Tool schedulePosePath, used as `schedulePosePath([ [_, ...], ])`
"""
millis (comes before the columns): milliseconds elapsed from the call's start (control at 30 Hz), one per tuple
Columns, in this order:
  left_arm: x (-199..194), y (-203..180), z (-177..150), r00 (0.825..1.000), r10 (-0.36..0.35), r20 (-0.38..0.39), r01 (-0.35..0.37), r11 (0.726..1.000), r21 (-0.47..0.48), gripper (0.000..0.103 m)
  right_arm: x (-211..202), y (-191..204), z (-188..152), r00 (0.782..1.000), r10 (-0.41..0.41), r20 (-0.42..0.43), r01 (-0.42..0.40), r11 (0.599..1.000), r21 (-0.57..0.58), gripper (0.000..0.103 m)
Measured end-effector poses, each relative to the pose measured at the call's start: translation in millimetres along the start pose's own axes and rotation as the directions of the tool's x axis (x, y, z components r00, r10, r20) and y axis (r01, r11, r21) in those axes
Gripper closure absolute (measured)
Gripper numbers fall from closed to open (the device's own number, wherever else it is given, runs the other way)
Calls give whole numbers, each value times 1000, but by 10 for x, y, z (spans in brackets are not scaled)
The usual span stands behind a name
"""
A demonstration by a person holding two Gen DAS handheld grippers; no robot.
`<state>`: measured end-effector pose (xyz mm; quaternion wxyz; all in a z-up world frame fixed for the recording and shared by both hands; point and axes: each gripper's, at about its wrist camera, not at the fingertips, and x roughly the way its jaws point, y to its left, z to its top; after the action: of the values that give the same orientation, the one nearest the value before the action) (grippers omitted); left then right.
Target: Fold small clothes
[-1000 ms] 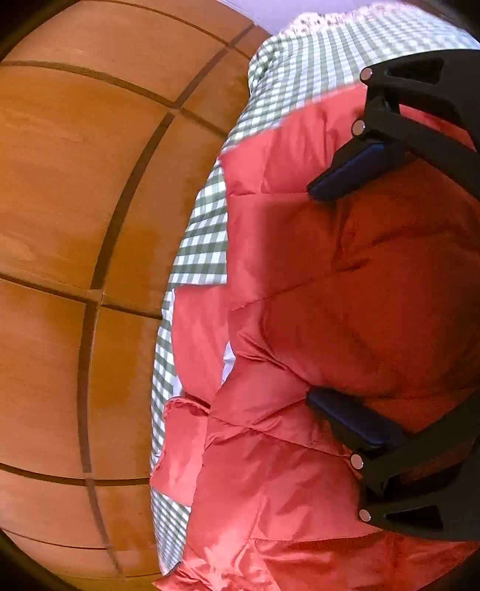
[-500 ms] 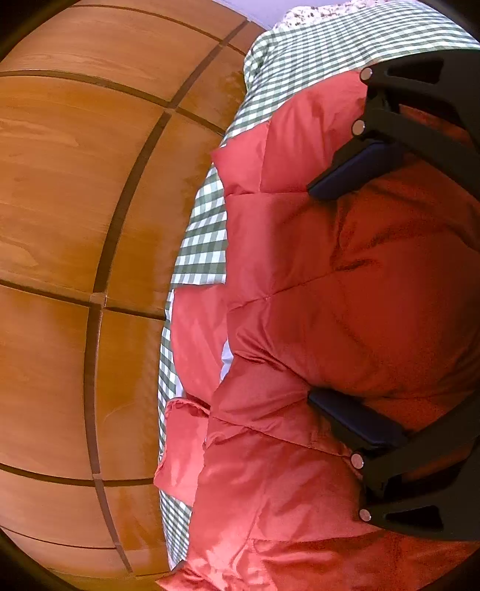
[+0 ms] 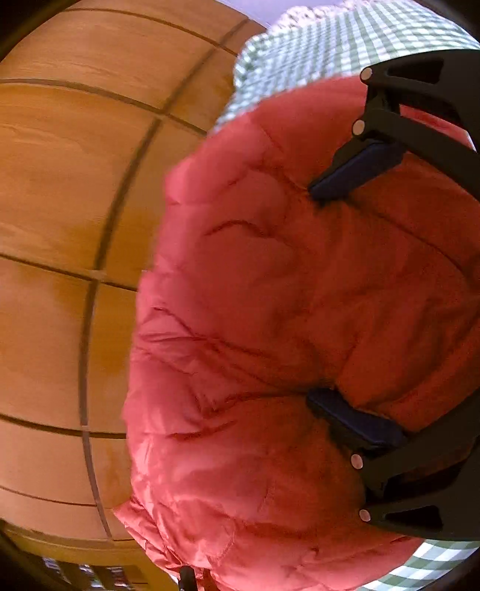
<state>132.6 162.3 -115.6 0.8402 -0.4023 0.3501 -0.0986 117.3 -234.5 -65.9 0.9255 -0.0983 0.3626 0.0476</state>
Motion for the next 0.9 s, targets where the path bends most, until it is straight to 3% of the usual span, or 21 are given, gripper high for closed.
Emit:
schedulePosePath([
  [33,18,20,27,1000,-6,-2,5,999,-40,21,6,5,-3,1000,2,-3,-2,1000,3,2],
  [100,43,119,68,1000,10,-22,-13,991,-136,50,1,33,-7,1000,-10,5,10,1000,-4,2],
  [200,-21,150,90,999,-32,-23,27,982,-188,64,8,55,-7,1000,-21,10,21,1000,-11,2],
  [267,-104,-9,101,1000,-10,-12,8,991,-133,73,13,56,-13,1000,-19,11,20,1000,-9,2],
  [600,-445,-726,137,998,-7,70,3,999,53,78,-104,-42,58,1000,-13,-14,14,999,38,2],
  [733,-491,-992,170,997,-6,81,-4,992,123,78,-278,-160,299,995,-10,99,1,995,96,2],
  [900,-542,-1240,202,997,-8,82,-7,984,178,78,75,-164,751,995,-74,67,70,995,66,2],
])
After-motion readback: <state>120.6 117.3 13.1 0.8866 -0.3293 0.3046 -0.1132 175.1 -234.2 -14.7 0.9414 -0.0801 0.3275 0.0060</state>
